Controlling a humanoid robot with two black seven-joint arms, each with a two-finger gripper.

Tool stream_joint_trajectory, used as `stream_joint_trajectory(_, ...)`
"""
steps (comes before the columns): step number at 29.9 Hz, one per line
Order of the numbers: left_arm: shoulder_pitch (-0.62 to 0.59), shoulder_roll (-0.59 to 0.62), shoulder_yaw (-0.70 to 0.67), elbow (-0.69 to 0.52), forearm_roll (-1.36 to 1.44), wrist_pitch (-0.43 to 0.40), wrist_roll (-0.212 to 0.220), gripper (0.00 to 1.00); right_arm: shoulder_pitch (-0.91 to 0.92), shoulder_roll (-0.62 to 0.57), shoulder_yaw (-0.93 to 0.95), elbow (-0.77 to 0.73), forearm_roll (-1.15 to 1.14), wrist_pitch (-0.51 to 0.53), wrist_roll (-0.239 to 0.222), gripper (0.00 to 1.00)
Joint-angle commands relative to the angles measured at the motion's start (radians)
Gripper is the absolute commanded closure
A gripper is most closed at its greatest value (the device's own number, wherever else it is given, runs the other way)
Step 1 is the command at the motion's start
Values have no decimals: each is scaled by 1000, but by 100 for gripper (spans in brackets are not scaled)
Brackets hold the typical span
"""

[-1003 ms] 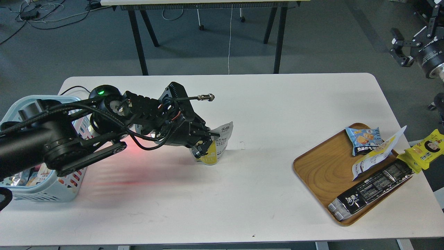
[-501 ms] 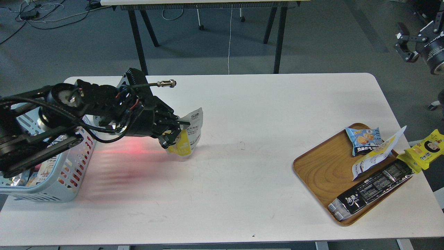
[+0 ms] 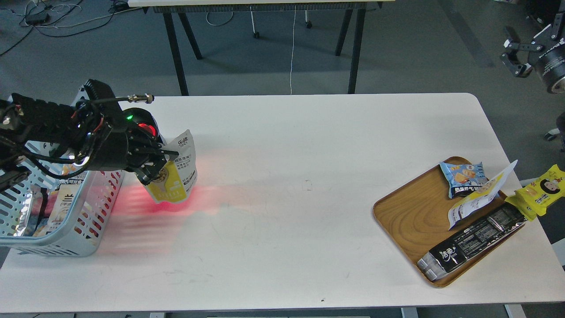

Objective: Scan snack and place in basket
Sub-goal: 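Move the bag over the red-lit scanner to scan it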

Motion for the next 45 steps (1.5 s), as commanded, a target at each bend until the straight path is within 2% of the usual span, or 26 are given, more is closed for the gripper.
stream_joint_trajectory(1,-1,11,-4,3,0,2,-8,100,-3,0,-2,1,-4,5,0,1)
stream_joint_trajectory(19,-8,-1,-57,40,0,4,9,100,0,3,0,0,-5,5,0,1)
stream_joint_trajectory(45,-14,-34,-57,47,0,5,-1,100,2,-9,1,1,-5,12,0,1)
